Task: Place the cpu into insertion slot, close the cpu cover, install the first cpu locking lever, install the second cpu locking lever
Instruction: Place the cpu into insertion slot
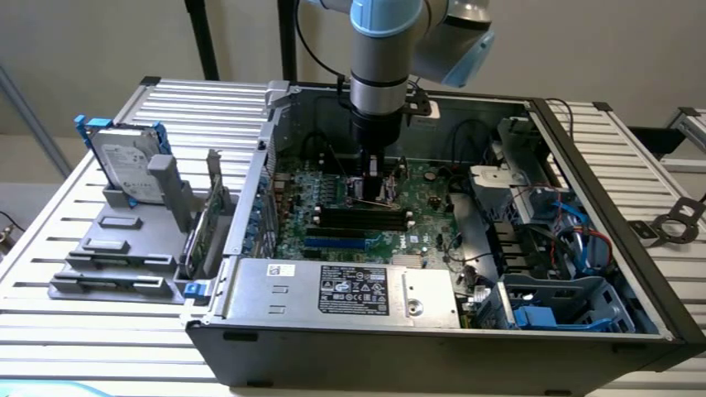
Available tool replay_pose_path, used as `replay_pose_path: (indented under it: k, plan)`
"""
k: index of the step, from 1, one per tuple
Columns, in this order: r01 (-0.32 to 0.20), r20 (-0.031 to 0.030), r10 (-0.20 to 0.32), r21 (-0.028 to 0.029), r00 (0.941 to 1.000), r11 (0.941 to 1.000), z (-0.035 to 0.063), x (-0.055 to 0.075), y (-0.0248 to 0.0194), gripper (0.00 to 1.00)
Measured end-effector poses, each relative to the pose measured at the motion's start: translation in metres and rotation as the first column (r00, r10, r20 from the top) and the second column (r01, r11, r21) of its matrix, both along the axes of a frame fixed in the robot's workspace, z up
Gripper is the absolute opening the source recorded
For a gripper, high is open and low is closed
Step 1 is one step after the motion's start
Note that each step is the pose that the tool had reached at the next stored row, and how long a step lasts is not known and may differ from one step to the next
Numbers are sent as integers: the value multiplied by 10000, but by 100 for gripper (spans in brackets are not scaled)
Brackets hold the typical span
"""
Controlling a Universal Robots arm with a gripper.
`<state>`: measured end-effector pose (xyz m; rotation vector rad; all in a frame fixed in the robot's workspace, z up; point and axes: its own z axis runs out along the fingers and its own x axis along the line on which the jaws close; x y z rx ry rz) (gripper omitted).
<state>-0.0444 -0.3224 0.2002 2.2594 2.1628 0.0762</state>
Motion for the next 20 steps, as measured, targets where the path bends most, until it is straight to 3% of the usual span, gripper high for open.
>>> replay_pose_path:
  k: [8, 9, 10, 12, 15, 18, 19, 20]
  plan:
    - [1, 0, -1, 2, 10000, 10000, 223, 0, 0, 62]
    - [0, 0, 0, 3, 10000, 10000, 262, 0, 0, 54]
    - [0, -1, 0, 2, 10000, 10000, 302, 0, 0, 54]
    - [0, -3, 0, 2, 10000, 10000, 386, 0, 0, 42]
    - [0, -5, 0, 3, 10000, 10000, 506, 0, 0, 36]
    - [0, -3, 0, 5, 10000, 10000, 546, -4, -9, 18]
    - [-1, 2, 1, 3, 10000, 10000, 548, -17, -16, 18]
    - [-1, 6, 1, 3, 10000, 10000, 550, -39, -27, 11]
